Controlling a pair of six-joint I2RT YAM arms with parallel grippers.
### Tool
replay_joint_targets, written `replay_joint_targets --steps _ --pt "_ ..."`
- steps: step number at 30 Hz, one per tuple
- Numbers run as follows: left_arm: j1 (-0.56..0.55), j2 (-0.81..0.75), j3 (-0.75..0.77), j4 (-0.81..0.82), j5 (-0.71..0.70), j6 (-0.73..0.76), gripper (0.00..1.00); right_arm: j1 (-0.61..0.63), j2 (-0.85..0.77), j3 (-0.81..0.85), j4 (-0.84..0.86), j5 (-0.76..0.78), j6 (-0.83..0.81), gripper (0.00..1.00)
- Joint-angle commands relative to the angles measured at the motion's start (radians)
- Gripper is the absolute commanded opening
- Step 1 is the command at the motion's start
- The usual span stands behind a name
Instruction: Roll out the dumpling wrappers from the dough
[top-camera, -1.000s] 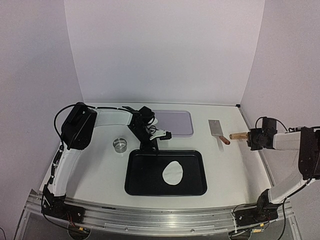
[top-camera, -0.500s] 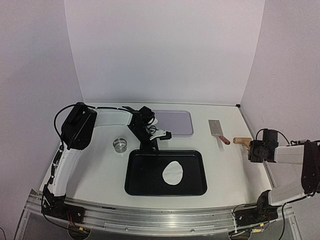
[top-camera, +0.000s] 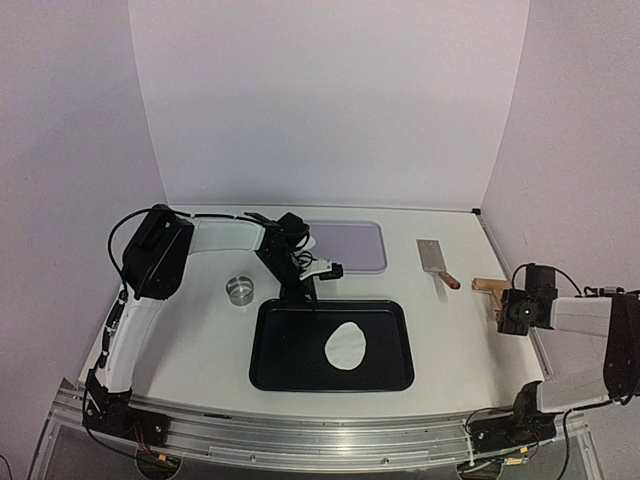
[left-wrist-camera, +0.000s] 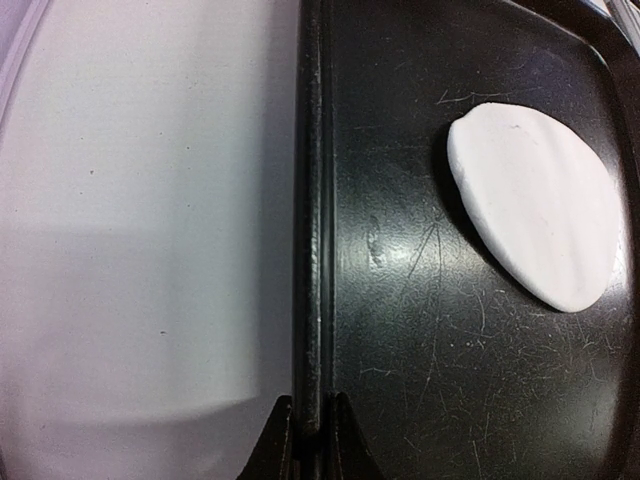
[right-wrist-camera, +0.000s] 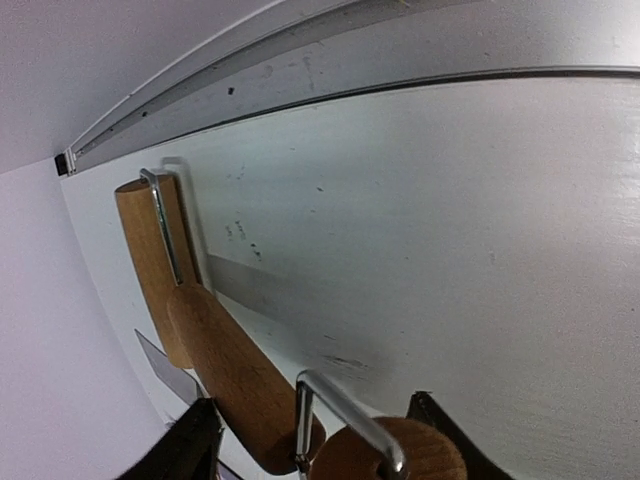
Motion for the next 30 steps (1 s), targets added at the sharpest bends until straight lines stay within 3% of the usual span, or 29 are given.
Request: replay_joint_targets --steps 1,3,11,16,19,24,30 --pt "-0.003 0.001 -0.017 0.022 -0.097 0.014 0.0 -0.006 0.008 -0.006 -0.114 0.006 0.051 0.78" --pt "-0.001 0.002 -0.016 0.022 -0.096 0.014 0.0 -0.005 -0.011 0.007 -0.166 0.025 0.041 0.82" --pt "-0.002 0.006 -0.011 0.02 -0.091 0.012 0.0 -0.005 -0.114 0.093 -0.359 0.114 -0.079 0.83" --pt "-0.001 0.007 -0.008 0.01 -0.091 0.017 0.0 -0.005 -0.114 0.238 -0.44 0.096 -0.366 0.81" --pt "-0.001 0.008 0.0 0.006 -0.099 0.02 0.02 -0.003 -0.085 0.361 -0.489 0.041 -0.622 0.79" --pt "-0.001 0.013 0.037 -0.021 -0.112 0.017 0.18 0.052 -0.06 0.551 -0.568 -0.045 -0.94 0.78" --pt "-0.001 0.013 0.077 -0.07 -0.096 -0.005 0.41 0.225 0.042 0.757 -0.739 -0.02 -1.113 0.78"
